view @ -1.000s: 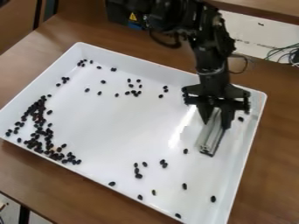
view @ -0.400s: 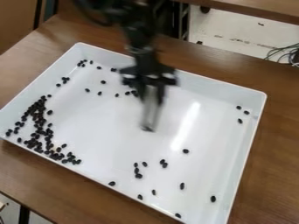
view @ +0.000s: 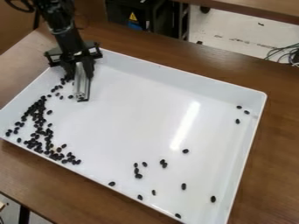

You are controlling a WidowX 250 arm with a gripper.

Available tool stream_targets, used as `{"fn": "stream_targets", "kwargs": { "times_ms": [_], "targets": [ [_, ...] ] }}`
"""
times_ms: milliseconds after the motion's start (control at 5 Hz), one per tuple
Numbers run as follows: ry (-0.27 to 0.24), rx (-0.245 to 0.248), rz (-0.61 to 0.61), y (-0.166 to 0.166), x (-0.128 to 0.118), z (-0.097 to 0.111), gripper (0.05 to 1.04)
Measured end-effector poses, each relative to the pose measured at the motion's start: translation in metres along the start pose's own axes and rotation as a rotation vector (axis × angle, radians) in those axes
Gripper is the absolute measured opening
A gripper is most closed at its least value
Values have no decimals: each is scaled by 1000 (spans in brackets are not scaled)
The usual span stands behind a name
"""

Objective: Sweep into pile

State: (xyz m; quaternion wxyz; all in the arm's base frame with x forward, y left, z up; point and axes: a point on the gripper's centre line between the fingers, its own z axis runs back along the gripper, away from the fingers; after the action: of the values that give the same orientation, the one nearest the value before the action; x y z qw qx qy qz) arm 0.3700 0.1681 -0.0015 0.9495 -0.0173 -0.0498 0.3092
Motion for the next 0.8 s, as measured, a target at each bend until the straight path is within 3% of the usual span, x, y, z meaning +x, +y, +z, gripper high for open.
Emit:
{"fn": "stream_targets", "kwargs": {
  "times_ms": [400, 600, 800],
  "targets": [
    [-12, -4, -24, 4, -5, 4, 353],
    [13, 13, -88, 3, -30, 11, 353],
    [-27, 16, -105, -21, -39, 29, 353]
  ]
}}
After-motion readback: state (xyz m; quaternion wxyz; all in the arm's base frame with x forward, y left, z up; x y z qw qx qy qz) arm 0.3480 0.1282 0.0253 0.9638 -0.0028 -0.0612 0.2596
